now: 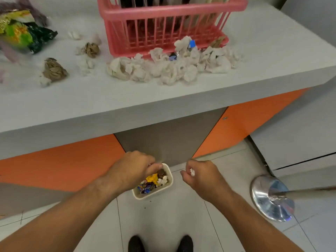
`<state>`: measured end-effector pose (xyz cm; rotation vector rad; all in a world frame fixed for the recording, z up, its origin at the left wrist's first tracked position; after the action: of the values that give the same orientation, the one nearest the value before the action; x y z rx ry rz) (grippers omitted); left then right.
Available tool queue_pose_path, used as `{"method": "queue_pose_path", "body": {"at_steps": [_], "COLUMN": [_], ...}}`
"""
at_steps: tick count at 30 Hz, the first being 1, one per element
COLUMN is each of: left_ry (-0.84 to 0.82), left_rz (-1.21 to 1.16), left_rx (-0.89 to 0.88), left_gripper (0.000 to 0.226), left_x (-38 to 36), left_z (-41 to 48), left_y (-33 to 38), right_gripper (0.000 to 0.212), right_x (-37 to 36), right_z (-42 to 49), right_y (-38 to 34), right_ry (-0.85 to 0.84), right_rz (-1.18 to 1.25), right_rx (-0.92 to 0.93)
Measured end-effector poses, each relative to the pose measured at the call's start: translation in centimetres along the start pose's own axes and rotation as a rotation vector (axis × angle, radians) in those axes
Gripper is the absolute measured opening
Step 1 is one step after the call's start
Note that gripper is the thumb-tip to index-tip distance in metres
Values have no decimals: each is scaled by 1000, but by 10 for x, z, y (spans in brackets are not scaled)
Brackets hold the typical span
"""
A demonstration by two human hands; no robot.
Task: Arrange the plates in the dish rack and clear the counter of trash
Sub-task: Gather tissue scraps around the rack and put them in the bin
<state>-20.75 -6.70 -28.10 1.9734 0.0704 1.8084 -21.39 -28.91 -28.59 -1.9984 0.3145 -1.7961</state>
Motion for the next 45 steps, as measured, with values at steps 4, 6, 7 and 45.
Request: {"method": "queue_pose_path", "body": {"at_steps": [4, 6, 7, 45], "left_ry": [-45, -45, -39, 107], "left_rz": [57, 89, 93, 37], "left_rx": [50, 71, 84, 124], "left_gripper": [42, 38, 34, 30], "left_x": [-80, -124, -145, -119], "left_z": [0, -2, -3, 18], "left_y": [-37, -59, -69, -54], "right_gripper": [18, 16, 15, 43], "right_x": [-80, -128, -152, -129], "right_z": [12, 23, 29, 64], "right_y": [32, 48, 56, 62], "right_ry": [-85, -140, -170, -51], "right_rz": [-49, -72, -85, 54], "right_rx": [13, 40, 60, 219]}}
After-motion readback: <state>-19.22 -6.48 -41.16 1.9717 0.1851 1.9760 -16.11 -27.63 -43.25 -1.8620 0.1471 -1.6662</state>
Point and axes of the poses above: each hand's wrist, its own z-axis towards the middle knuckle, its own x-axis out of the back of the hand, y = z × x, the point moved 1 cm from there along z, towards the middle knuckle, and after that the axes turned 13 degrees about y, right-handed, at the moved point
